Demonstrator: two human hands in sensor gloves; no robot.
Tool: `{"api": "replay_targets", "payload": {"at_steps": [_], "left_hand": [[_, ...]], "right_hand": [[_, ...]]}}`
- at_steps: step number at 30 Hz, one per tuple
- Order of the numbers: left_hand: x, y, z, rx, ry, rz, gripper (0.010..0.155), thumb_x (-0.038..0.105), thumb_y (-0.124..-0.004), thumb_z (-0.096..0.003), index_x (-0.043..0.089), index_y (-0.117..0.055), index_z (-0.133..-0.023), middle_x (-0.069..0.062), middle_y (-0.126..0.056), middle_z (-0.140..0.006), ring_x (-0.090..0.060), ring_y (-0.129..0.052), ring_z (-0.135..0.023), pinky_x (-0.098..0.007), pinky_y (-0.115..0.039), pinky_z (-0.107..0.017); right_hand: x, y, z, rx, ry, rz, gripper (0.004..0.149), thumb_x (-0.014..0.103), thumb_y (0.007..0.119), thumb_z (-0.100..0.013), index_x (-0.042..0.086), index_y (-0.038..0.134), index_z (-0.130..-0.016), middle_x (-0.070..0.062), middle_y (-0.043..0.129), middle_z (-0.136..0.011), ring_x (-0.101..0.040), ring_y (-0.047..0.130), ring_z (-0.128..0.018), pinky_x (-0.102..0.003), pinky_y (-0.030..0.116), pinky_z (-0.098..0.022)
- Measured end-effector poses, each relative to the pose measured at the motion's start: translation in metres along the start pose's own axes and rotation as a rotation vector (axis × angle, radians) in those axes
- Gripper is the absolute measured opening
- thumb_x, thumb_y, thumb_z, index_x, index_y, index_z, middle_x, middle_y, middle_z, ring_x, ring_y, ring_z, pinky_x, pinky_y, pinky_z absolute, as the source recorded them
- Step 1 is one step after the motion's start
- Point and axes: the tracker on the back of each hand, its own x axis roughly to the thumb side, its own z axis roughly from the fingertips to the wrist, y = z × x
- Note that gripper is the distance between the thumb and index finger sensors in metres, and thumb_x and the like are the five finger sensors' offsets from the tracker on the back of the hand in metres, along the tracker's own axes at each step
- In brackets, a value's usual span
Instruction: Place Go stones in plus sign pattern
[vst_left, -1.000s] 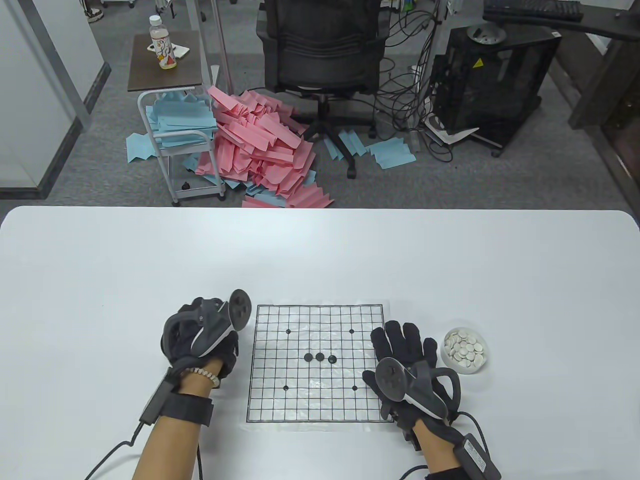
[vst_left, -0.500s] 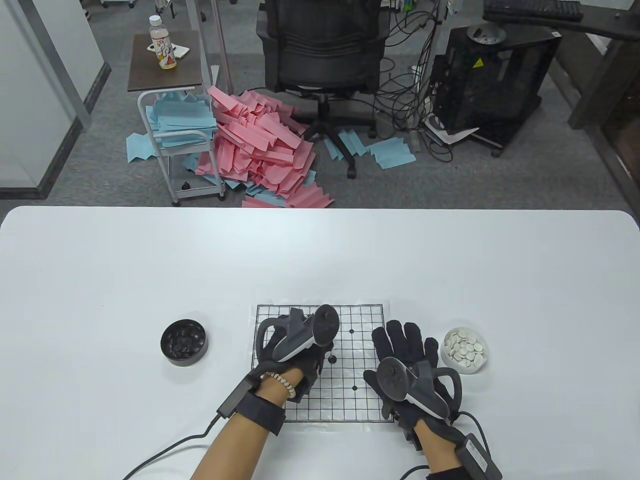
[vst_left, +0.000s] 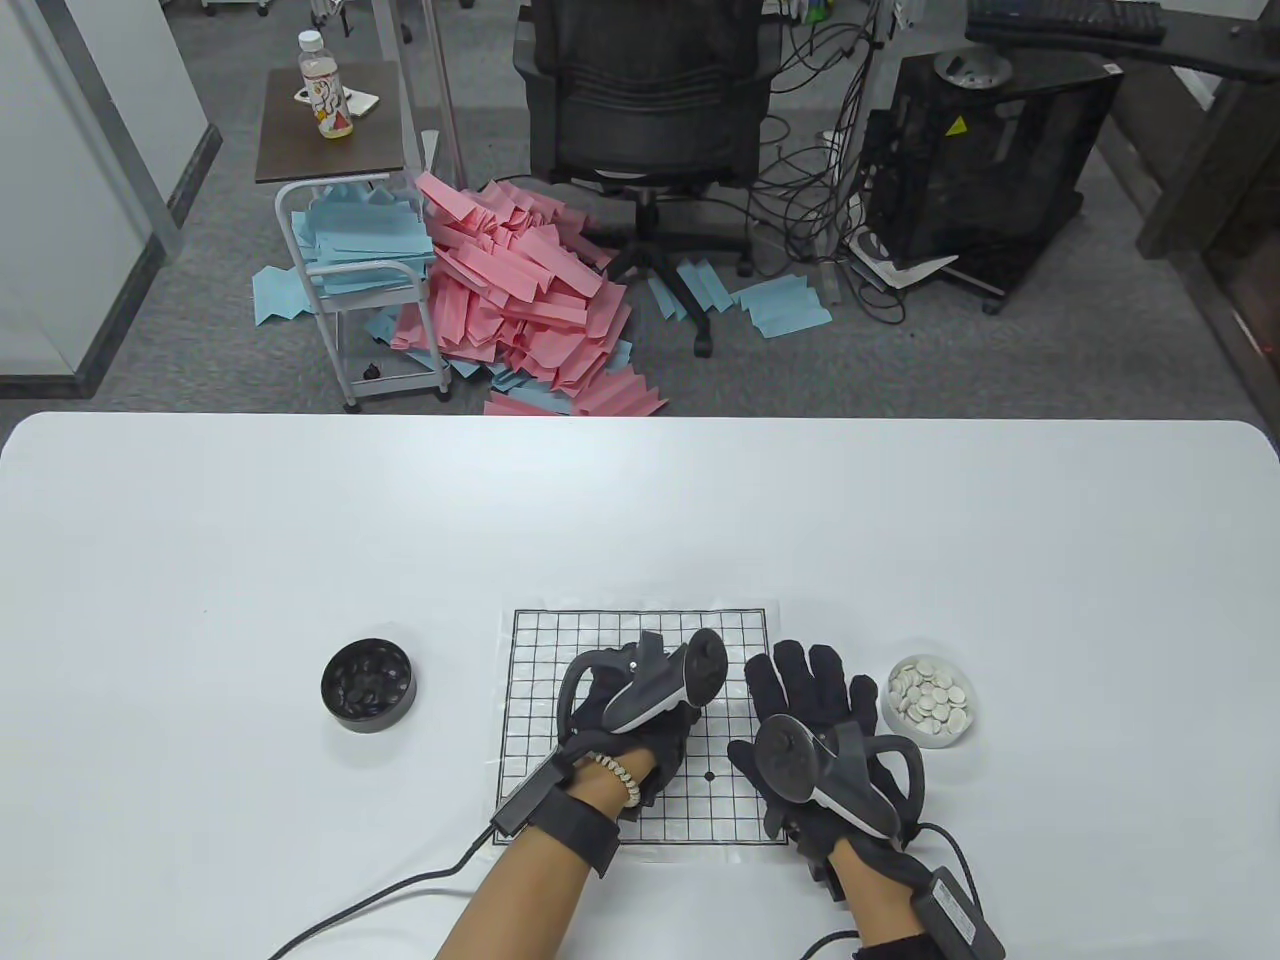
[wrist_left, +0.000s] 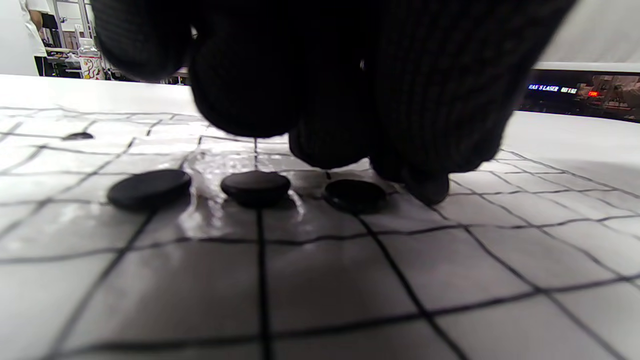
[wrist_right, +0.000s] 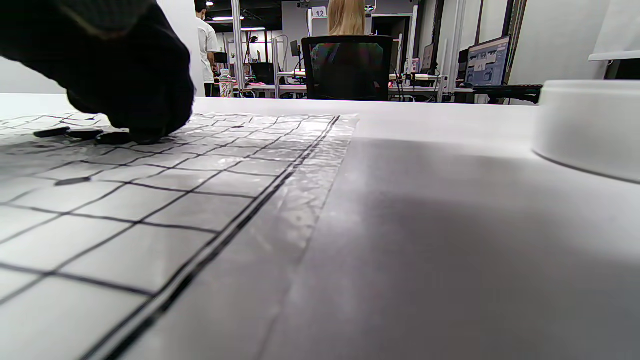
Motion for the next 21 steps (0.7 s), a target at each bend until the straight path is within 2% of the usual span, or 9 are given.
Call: {"api": "replay_targets", "payload": {"at_steps": [6, 11, 17, 21], "left_hand": [[-0.005, 0.003, 0.002, 0.001, 0.001, 0.039, 0.04, 0.045, -0.093, -0.0327, 0.032, -0.1, -0.07, 0.003, -0.107, -0.069, -0.025, -0.101, -0.053, -0.055, -0.075, -0.055], [-0.026, 0.025, 0.009, 0.046, 0.014, 0.081, 0.041, 0.043, -0.093, -0.033, 0.031, -0.099, -0.072, 0.002, -0.106, -0.071, -0.026, -0.1, -0.054, -0.055, -0.075, -0.055], [-0.088, 0.063, 0.023, 0.117, 0.126, 0.065, 0.042, 0.042, -0.093, -0.0338, 0.031, -0.098, -0.074, 0.002, -0.105, -0.072, -0.026, -0.101, -0.055, -0.055, -0.075, -0.055], [-0.136, 0.077, 0.034, 0.124, 0.229, 0.024, 0.044, 0.041, -0.093, -0.034, 0.031, -0.096, -0.076, 0.001, -0.105, -0.075, -0.026, -0.101, -0.056, -0.054, -0.076, -0.055]], "right_hand": [[0.0, 0.0, 0.0, -0.001, -0.001, 0.0, 0.084, 0.059, 0.074, -0.043, 0.032, 0.033, -0.111, -0.006, 0.027, -0.121, -0.044, 0.029, -0.114, -0.072, 0.034, -0.076], [0.0, 0.0, 0.0, 0.004, -0.001, 0.003, 0.085, 0.059, 0.074, -0.042, 0.032, 0.033, -0.111, -0.006, 0.026, -0.121, -0.044, 0.028, -0.114, -0.072, 0.034, -0.076], [0.001, 0.0, 0.0, 0.006, -0.002, 0.006, 0.085, 0.059, 0.074, -0.042, 0.032, 0.033, -0.111, -0.006, 0.027, -0.121, -0.044, 0.029, -0.114, -0.072, 0.034, -0.076], [0.001, 0.0, 0.0, 0.008, 0.0, 0.008, 0.084, 0.059, 0.074, -0.043, 0.033, 0.033, -0.111, -0.005, 0.026, -0.121, -0.044, 0.028, -0.114, -0.072, 0.034, -0.076]]}}
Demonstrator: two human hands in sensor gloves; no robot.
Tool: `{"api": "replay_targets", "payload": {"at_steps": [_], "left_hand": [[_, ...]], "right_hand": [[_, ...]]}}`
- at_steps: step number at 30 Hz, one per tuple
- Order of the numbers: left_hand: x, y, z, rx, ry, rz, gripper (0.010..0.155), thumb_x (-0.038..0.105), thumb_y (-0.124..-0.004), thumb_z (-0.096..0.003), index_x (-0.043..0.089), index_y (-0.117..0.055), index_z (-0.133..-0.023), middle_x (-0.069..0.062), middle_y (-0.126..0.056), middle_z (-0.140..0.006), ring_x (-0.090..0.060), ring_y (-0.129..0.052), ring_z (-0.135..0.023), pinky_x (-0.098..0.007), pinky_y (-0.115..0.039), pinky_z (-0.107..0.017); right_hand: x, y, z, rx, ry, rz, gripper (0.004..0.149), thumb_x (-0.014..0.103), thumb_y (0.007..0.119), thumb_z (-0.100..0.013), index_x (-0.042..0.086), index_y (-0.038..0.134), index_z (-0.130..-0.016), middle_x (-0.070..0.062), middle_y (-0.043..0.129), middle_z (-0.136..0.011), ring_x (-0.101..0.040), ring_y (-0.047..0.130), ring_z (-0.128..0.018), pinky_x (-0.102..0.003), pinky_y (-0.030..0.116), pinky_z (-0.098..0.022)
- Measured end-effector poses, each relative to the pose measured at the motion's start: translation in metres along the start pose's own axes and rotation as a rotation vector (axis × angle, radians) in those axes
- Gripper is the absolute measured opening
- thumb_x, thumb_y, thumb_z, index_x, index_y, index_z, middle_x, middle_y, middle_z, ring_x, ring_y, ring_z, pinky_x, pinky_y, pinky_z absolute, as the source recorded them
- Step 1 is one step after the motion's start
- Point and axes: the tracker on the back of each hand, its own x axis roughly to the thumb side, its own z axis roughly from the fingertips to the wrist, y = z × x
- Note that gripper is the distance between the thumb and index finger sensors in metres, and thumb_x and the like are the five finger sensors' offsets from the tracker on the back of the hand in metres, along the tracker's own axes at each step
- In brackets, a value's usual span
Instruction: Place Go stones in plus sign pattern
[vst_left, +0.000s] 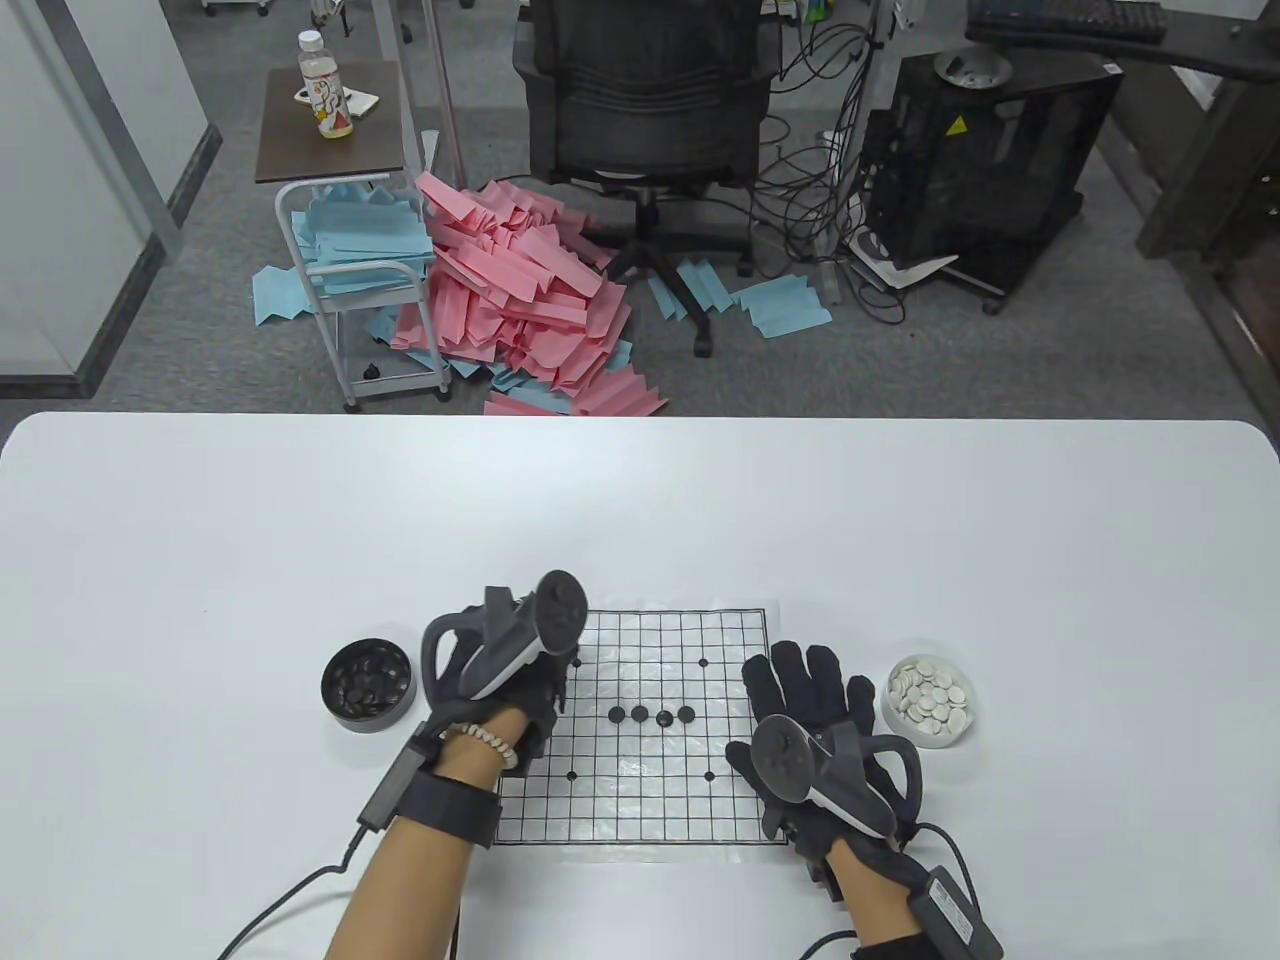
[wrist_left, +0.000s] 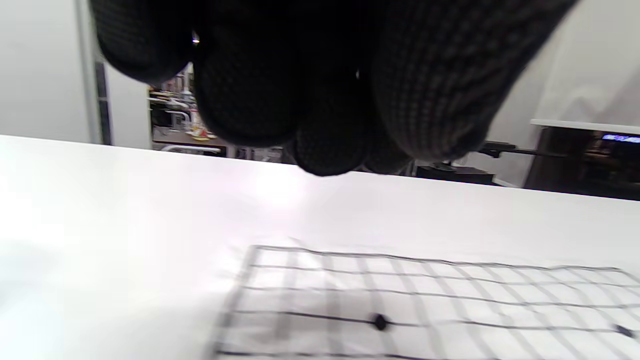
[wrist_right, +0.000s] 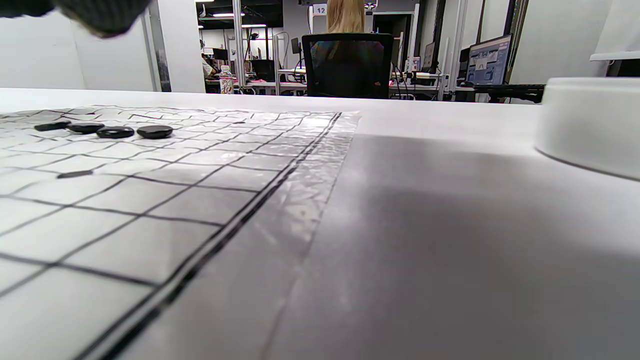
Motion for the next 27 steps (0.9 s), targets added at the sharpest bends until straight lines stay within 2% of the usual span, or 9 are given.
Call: {"api": "replay_targets", "payload": {"at_steps": [5, 8, 12, 19, 27], "left_hand": [[-0.06, 0.005, -0.001, -0.033, 0.169, -0.014, 0.047, 0.041, -0.092, -0.0351, 0.029, -0.093, -0.081, 0.0, -0.104, -0.08, -0.026, -0.101, -0.059, -0.054, -0.076, -0.055], [-0.093, -0.004, -0.001, -0.105, 0.275, -0.02, 0.049, 0.04, -0.092, -0.0359, 0.028, -0.091, -0.084, -0.001, -0.102, -0.084, -0.027, -0.1, -0.061, -0.054, -0.075, -0.056], [-0.119, -0.02, 0.0, -0.174, 0.357, -0.024, 0.051, 0.039, -0.092, -0.036, 0.029, -0.09, -0.086, -0.001, -0.1, -0.087, -0.028, -0.1, -0.063, -0.054, -0.075, -0.056], [-0.131, -0.043, 0.001, -0.245, 0.392, -0.077, 0.051, 0.037, -0.092, -0.0362, 0.029, -0.089, -0.087, -0.002, -0.099, -0.09, -0.027, -0.099, -0.064, -0.054, -0.074, -0.056], [-0.125, -0.055, -0.004, -0.235, 0.405, -0.108, 0.05, 0.038, -0.094, -0.0347, 0.029, -0.091, -0.084, -0.001, -0.1, -0.086, -0.028, -0.096, -0.061, -0.054, -0.073, -0.056]], "right_hand": [[0.0, 0.0, 0.0, 0.004, 0.002, 0.004, 0.084, 0.059, 0.074, -0.043, 0.033, 0.033, -0.111, -0.006, 0.026, -0.121, -0.044, 0.028, -0.114, -0.072, 0.034, -0.076], [0.001, 0.0, 0.0, 0.005, 0.003, 0.005, 0.084, 0.059, 0.074, -0.043, 0.033, 0.033, -0.111, -0.005, 0.026, -0.121, -0.044, 0.028, -0.114, -0.072, 0.034, -0.076], [0.001, 0.0, -0.001, 0.008, 0.005, 0.007, 0.085, 0.059, 0.074, -0.043, 0.033, 0.033, -0.111, -0.005, 0.026, -0.121, -0.044, 0.028, -0.114, -0.072, 0.034, -0.076], [0.001, 0.0, -0.001, 0.013, 0.008, 0.011, 0.085, 0.059, 0.074, -0.043, 0.033, 0.033, -0.111, -0.005, 0.026, -0.121, -0.044, 0.028, -0.114, -0.072, 0.034, -0.076], [0.001, 0.0, -0.001, 0.023, 0.01, 0.018, 0.085, 0.059, 0.074, -0.042, 0.033, 0.033, -0.111, -0.006, 0.026, -0.121, -0.044, 0.028, -0.114, -0.072, 0.034, -0.076]]}}
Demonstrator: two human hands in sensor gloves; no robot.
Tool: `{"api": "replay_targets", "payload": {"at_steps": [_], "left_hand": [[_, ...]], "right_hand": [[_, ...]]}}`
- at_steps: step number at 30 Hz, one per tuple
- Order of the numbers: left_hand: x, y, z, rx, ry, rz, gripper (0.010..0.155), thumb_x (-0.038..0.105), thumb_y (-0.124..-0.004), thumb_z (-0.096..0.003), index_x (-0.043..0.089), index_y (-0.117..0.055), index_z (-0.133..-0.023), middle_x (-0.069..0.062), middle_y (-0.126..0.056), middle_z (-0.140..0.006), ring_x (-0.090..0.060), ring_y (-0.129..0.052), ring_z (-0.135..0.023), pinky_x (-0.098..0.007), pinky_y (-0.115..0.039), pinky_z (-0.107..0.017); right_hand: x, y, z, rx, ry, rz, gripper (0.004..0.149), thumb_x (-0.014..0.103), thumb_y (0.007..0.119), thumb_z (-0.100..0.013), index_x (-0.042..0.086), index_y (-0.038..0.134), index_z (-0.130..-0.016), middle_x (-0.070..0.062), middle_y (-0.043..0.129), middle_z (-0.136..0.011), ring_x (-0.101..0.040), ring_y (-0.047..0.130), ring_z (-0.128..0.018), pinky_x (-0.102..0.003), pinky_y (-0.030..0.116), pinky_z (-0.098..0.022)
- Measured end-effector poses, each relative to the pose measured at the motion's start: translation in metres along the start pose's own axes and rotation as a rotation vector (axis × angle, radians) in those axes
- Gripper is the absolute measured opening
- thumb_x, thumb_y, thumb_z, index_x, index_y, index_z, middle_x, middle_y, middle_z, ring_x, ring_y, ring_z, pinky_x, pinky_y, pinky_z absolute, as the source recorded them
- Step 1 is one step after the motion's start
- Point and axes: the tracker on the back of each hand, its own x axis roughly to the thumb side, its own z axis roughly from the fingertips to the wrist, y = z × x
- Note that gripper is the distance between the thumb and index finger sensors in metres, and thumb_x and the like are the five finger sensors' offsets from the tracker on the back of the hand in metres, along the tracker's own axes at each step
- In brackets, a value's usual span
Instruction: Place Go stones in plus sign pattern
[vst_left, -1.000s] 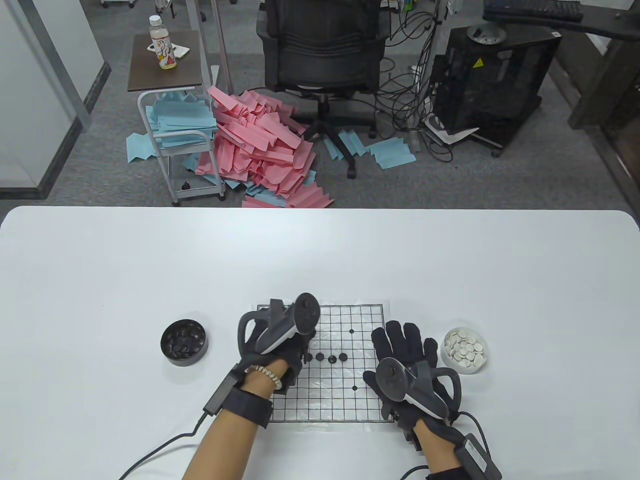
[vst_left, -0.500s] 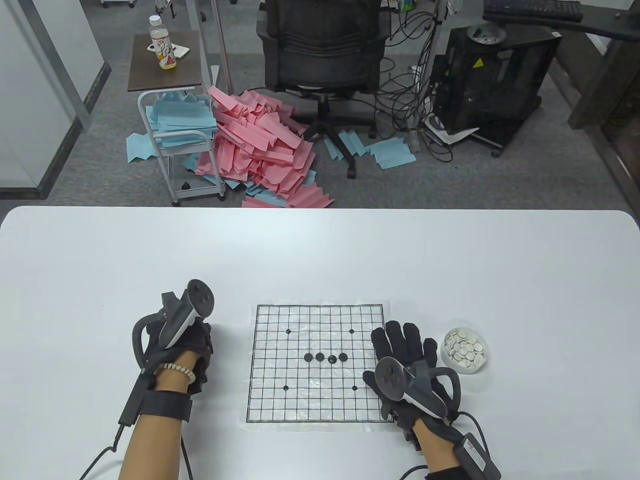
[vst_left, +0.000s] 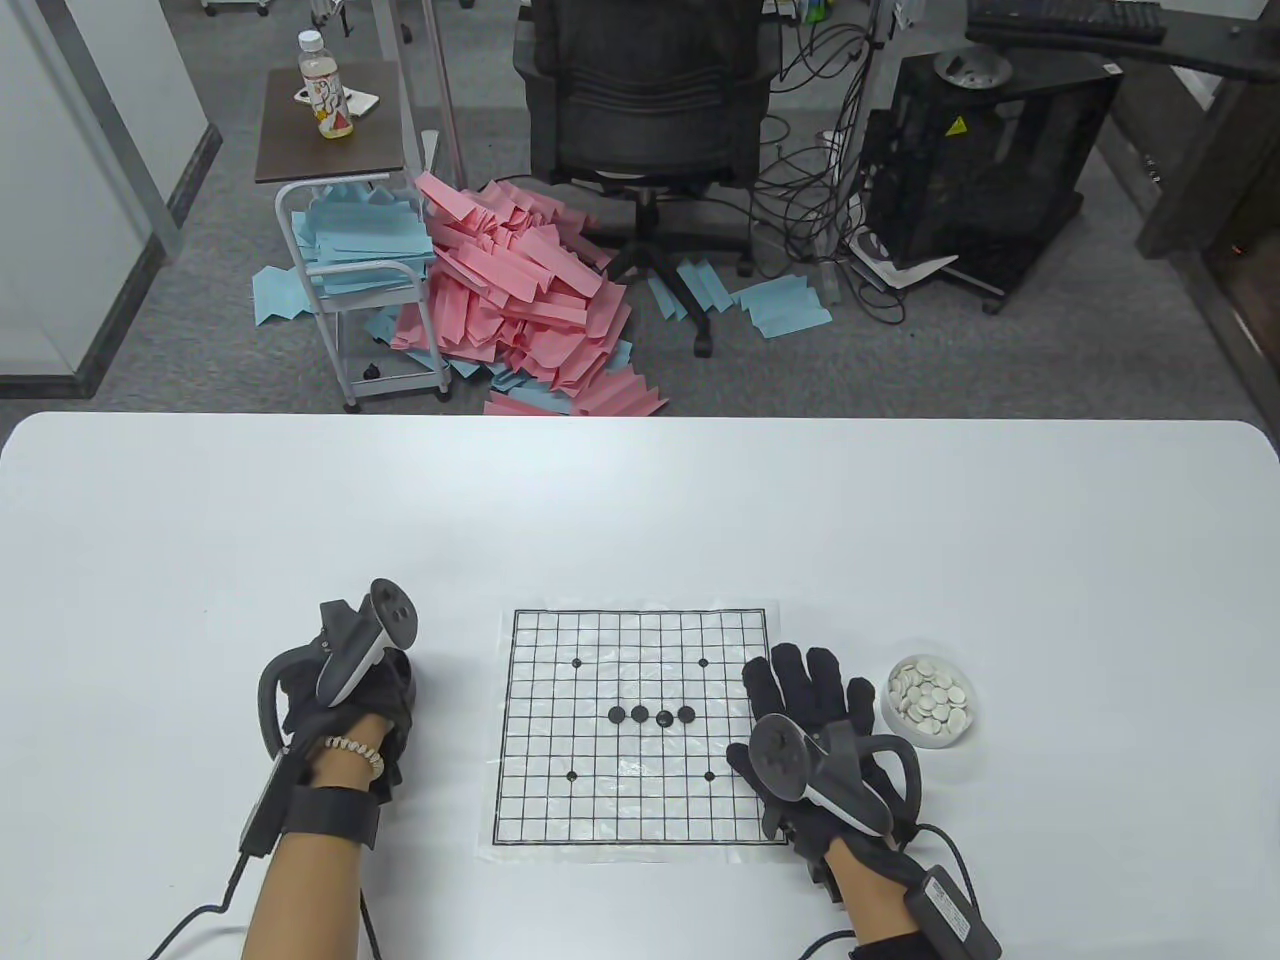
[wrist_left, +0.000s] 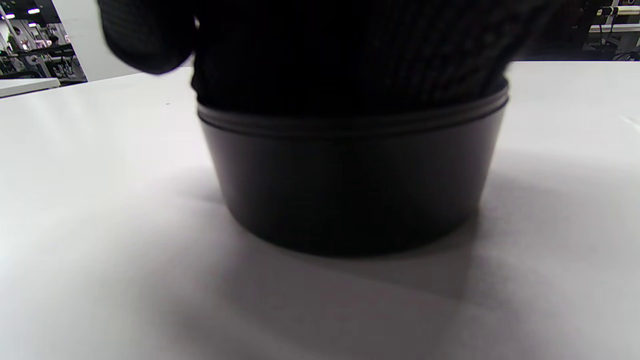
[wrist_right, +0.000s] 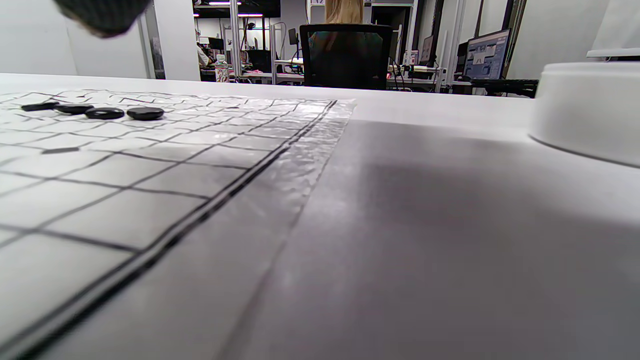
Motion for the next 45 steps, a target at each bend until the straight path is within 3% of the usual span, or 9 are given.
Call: {"api": "replay_targets", "payload": {"at_steps": [13, 24, 31, 38, 45], "left_hand": [[-0.002, -0.004, -0.002, 0.084, 0.002, 0.005, 0.042, 0.038, -0.096, -0.0318, 0.029, -0.095, -0.073, 0.003, -0.106, -0.07, -0.025, -0.1, -0.053, -0.054, -0.075, -0.055], [-0.003, -0.006, -0.003, 0.09, -0.017, 0.003, 0.04, 0.036, -0.094, -0.0336, 0.028, -0.095, -0.073, 0.001, -0.106, -0.071, -0.026, -0.099, -0.053, -0.055, -0.075, -0.055], [-0.004, -0.001, 0.001, 0.165, -0.02, -0.049, 0.039, 0.036, -0.094, -0.0344, 0.028, -0.095, -0.073, 0.002, -0.105, -0.072, -0.026, -0.099, -0.055, -0.054, -0.075, -0.055], [-0.003, 0.015, 0.01, 0.238, -0.027, -0.022, 0.04, 0.036, -0.092, -0.0352, 0.027, -0.093, -0.074, 0.001, -0.103, -0.072, -0.027, -0.098, -0.055, -0.055, -0.074, -0.055], [0.036, 0.038, 0.037, 0.348, -0.189, -0.02, 0.04, 0.036, -0.092, -0.035, 0.027, -0.093, -0.074, 0.001, -0.103, -0.072, -0.026, -0.098, -0.054, -0.055, -0.075, -0.054]], "right_hand": [[0.0, 0.001, -0.001, 0.002, 0.003, -0.003, 0.084, 0.059, 0.074, -0.043, 0.033, 0.033, -0.111, -0.005, 0.026, -0.121, -0.044, 0.028, -0.114, -0.072, 0.034, -0.076], [-0.001, 0.001, -0.001, 0.0, 0.003, -0.004, 0.084, 0.059, 0.074, -0.043, 0.033, 0.033, -0.111, -0.005, 0.026, -0.121, -0.044, 0.028, -0.114, -0.072, 0.034, -0.076], [-0.001, 0.001, -0.001, -0.001, 0.002, -0.005, 0.084, 0.059, 0.074, -0.043, 0.033, 0.032, -0.111, -0.006, 0.026, -0.121, -0.044, 0.028, -0.114, -0.072, 0.034, -0.076], [0.0, 0.002, -0.001, -0.004, -0.001, -0.006, 0.084, 0.059, 0.074, -0.043, 0.033, 0.033, -0.111, -0.005, 0.026, -0.121, -0.044, 0.028, -0.114, -0.072, 0.033, -0.076], [0.0, 0.002, -0.001, -0.006, -0.002, -0.005, 0.084, 0.059, 0.074, -0.043, 0.033, 0.033, -0.111, -0.006, 0.026, -0.121, -0.044, 0.028, -0.114, -0.072, 0.034, -0.076]]}}
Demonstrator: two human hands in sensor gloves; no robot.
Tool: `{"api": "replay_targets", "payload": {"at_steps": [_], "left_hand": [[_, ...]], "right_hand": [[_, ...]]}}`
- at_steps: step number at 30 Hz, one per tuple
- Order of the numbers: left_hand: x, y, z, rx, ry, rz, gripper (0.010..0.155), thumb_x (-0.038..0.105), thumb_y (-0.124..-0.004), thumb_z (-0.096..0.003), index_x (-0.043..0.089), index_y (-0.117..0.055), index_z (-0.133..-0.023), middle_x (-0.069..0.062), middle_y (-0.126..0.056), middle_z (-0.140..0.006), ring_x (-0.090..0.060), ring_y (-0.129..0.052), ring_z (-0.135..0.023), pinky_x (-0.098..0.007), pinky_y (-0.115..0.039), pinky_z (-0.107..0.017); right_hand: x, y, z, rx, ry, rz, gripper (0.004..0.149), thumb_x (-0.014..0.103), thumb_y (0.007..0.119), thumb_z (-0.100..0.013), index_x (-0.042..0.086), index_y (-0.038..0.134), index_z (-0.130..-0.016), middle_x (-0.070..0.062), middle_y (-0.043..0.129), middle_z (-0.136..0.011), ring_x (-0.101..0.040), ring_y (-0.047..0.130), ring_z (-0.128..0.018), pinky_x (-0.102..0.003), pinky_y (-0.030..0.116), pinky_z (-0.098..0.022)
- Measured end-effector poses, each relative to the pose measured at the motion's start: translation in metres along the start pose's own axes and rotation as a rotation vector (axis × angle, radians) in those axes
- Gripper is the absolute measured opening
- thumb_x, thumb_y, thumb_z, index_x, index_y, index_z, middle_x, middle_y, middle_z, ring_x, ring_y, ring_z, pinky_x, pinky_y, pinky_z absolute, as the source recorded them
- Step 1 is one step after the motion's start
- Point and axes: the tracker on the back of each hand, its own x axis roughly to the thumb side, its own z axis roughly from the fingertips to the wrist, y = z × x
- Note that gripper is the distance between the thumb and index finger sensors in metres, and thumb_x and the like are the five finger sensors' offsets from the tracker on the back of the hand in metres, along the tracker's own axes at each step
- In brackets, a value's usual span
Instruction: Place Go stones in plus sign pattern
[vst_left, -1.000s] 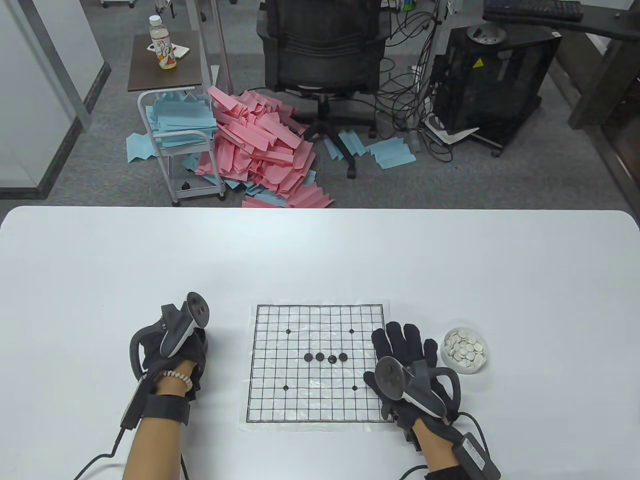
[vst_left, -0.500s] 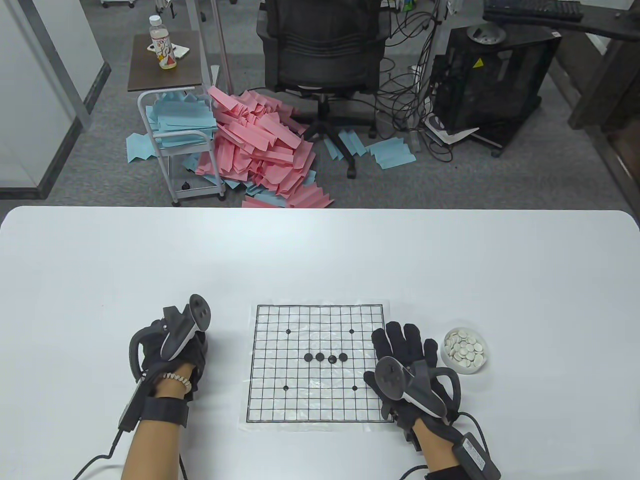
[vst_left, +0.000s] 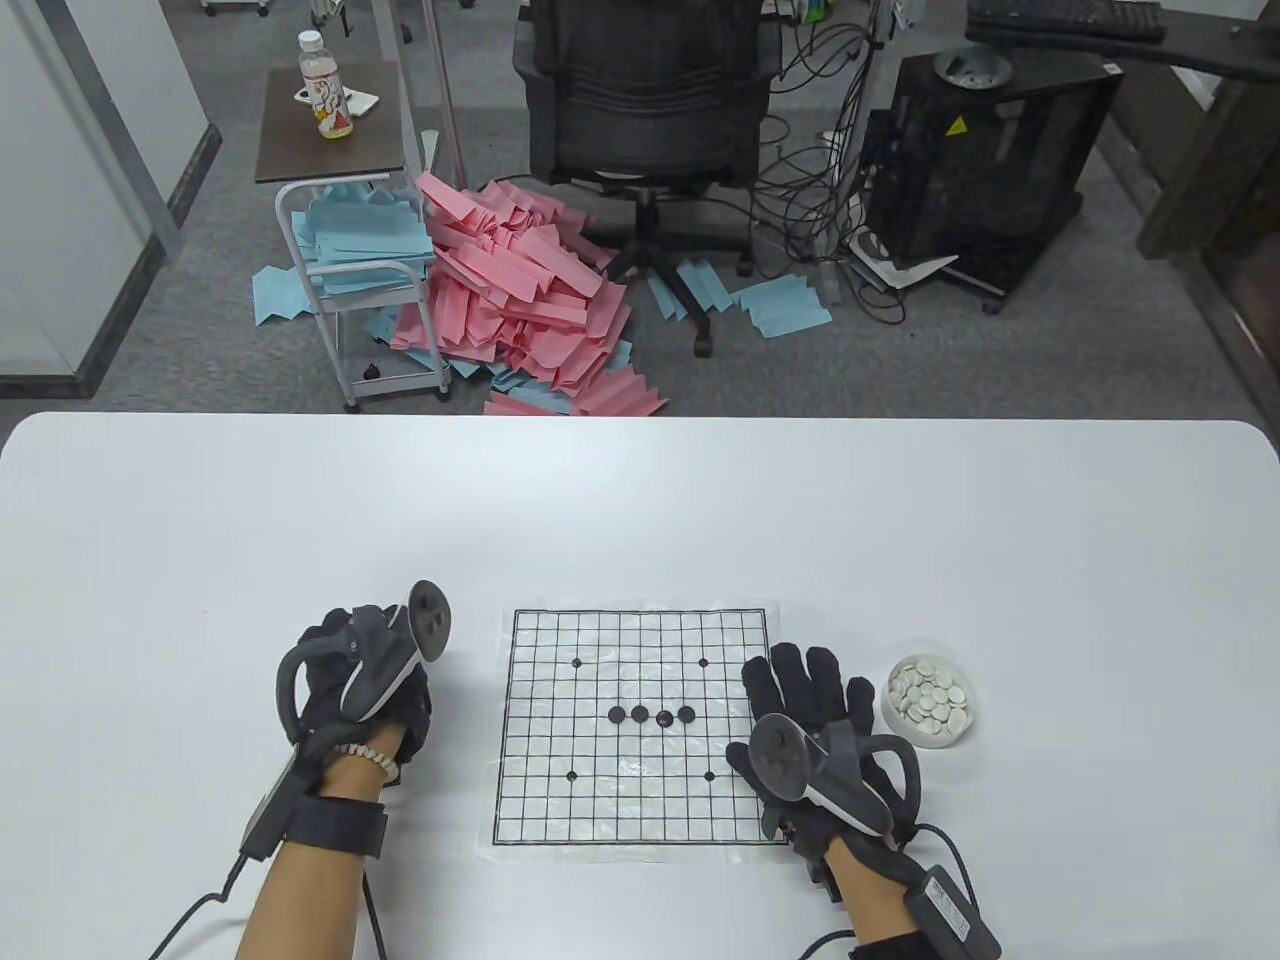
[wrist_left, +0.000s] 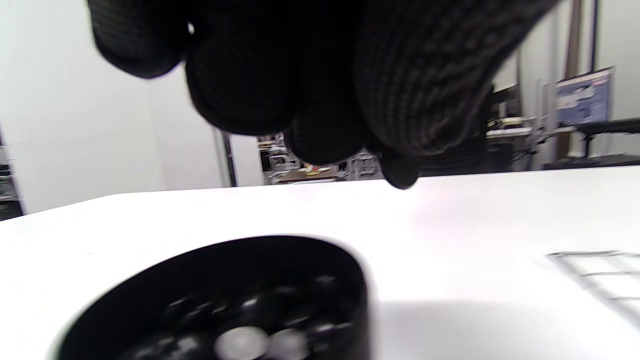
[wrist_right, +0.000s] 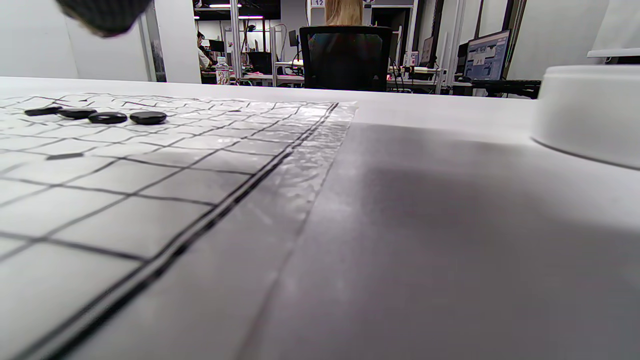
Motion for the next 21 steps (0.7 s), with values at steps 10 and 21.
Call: {"api": "replay_targets", "payload": {"at_steps": [10, 21], "left_hand": [[0.075, -0.004, 0.015, -0.098, -0.203, 0.181, 0.04, 0.037, -0.092, -0.034, 0.027, -0.094, -0.073, 0.002, -0.105, -0.07, -0.026, -0.099, -0.052, -0.055, -0.076, -0.053], [0.126, -0.036, 0.029, -0.234, -0.29, 0.189, 0.039, 0.037, -0.093, -0.0334, 0.028, -0.096, -0.071, 0.001, -0.107, -0.067, -0.026, -0.1, -0.05, -0.055, -0.076, -0.052]], "right_hand": [[-0.001, 0.0, 0.0, -0.006, -0.002, -0.006, 0.084, 0.059, 0.074, -0.043, 0.033, 0.033, -0.111, -0.005, 0.026, -0.121, -0.044, 0.028, -0.114, -0.072, 0.034, -0.076], [-0.001, 0.0, 0.0, -0.009, -0.005, -0.007, 0.084, 0.059, 0.074, -0.043, 0.033, 0.033, -0.111, -0.005, 0.026, -0.121, -0.044, 0.028, -0.114, -0.072, 0.034, -0.076]]}}
